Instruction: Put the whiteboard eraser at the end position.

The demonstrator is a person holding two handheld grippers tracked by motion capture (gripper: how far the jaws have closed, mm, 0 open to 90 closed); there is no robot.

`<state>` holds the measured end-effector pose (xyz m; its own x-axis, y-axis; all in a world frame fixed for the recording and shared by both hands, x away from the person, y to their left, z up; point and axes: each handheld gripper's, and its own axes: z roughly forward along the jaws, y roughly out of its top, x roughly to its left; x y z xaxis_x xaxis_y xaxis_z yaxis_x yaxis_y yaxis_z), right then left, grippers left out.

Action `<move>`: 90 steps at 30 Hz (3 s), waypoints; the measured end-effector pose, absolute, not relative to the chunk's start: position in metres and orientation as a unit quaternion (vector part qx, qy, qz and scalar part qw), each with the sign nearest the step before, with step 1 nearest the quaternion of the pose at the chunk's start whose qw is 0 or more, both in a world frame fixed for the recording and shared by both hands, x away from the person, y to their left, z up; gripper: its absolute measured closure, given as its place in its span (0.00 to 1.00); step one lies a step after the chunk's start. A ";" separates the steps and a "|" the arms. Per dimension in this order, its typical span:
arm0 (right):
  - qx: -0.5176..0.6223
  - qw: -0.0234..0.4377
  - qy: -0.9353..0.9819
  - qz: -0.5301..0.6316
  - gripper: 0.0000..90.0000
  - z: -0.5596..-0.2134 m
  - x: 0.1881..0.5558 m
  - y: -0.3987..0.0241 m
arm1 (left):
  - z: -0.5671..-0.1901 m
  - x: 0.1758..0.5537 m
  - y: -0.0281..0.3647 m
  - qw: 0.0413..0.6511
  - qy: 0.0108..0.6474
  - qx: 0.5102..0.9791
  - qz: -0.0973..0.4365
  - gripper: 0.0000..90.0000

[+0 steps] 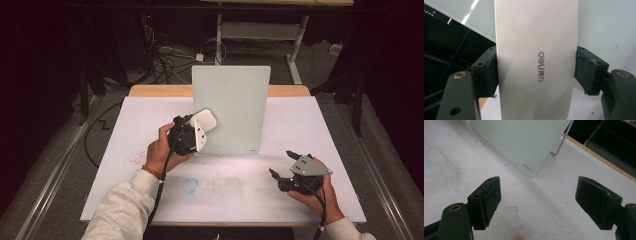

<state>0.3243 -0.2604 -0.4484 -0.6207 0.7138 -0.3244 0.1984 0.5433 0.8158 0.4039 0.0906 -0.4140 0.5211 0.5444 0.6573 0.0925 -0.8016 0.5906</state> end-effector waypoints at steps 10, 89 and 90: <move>0.280 0.334 0.812 0.388 0.24 -0.448 0.324 -0.261 | -0.383 0.414 0.078 0.269 0.197 0.827 0.452 0.31; 0.280 0.336 0.816 0.378 0.24 -0.450 0.324 -0.259 | -0.484 0.378 0.050 0.036 0.052 0.875 0.480 0.31; 0.282 0.337 0.815 0.378 0.24 -0.450 0.324 -0.259 | -0.484 0.377 0.052 0.031 0.051 0.874 0.483 0.31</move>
<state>0.3240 -0.2588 -0.4498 -0.6139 0.7138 -0.3370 0.2043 0.5561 0.8056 0.3774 0.0521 -0.4842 0.5288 0.1197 0.8403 0.0596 -0.9928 0.1039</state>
